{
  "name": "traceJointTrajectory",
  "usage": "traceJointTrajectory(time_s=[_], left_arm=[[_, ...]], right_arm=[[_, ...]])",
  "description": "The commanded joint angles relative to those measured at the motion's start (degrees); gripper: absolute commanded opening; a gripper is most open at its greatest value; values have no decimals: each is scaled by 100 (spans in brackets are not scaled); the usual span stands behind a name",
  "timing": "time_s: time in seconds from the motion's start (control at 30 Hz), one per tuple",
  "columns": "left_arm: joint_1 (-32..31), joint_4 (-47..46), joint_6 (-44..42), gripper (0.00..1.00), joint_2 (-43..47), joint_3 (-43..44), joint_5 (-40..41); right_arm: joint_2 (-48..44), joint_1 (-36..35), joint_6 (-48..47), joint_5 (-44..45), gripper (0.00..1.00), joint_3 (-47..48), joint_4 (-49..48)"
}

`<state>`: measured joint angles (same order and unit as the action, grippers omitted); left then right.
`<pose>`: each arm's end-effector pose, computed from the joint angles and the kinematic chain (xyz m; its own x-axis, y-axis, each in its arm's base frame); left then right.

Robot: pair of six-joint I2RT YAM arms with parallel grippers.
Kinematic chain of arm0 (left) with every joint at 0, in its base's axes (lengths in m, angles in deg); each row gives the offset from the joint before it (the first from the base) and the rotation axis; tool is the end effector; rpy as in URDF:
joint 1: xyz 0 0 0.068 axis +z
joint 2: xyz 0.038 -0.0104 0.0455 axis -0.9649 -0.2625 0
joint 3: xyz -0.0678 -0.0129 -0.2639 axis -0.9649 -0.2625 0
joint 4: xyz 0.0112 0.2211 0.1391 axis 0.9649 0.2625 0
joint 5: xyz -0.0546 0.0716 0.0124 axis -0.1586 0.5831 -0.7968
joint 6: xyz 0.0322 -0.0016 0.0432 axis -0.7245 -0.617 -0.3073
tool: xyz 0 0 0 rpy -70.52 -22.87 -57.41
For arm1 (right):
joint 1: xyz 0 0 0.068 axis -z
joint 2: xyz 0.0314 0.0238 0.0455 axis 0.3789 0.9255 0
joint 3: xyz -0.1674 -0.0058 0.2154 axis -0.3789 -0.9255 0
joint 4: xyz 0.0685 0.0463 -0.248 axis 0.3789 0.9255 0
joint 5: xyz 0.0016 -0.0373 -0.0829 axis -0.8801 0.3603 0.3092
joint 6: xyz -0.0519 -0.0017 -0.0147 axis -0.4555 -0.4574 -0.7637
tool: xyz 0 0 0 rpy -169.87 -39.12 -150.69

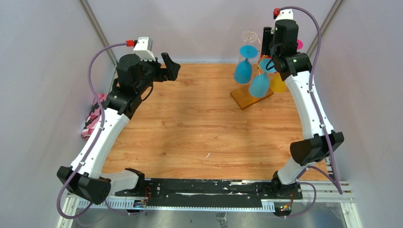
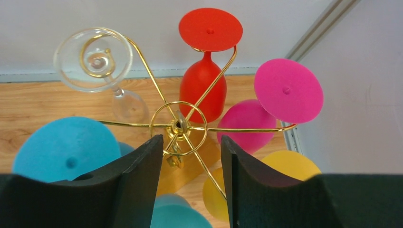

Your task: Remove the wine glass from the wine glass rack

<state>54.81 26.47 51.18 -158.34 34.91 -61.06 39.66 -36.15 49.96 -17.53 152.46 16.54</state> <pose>0.2519 -0.0925 0.4463 -0.2261 -0.2541 -0.9404 0.3124 0.8955 -0.3171 0.3486 0.0742 0.4932 -0.1965 -0.0354 -0.9799 0.0860 0.9949 -0.0532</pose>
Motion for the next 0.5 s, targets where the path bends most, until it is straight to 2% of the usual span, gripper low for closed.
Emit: traceJointTrajectory(time_s=[0.0, 0.17, 0.3, 0.47], left_arm=[[6, -29, -69, 95, -192, 11, 100], [10, -109, -62, 95, -249, -47, 44], [6, -150, -59, 95, -292, -77, 40], [9, -163, -51, 95, -339, -110, 9]], right_arm=[[193, 201, 198, -67, 53, 15, 129], [397, 370, 276, -470, 52, 21, -40], [589, 397, 300, -678, 47, 139, -64], [710, 415, 283, -764, 29, 149, -41]])
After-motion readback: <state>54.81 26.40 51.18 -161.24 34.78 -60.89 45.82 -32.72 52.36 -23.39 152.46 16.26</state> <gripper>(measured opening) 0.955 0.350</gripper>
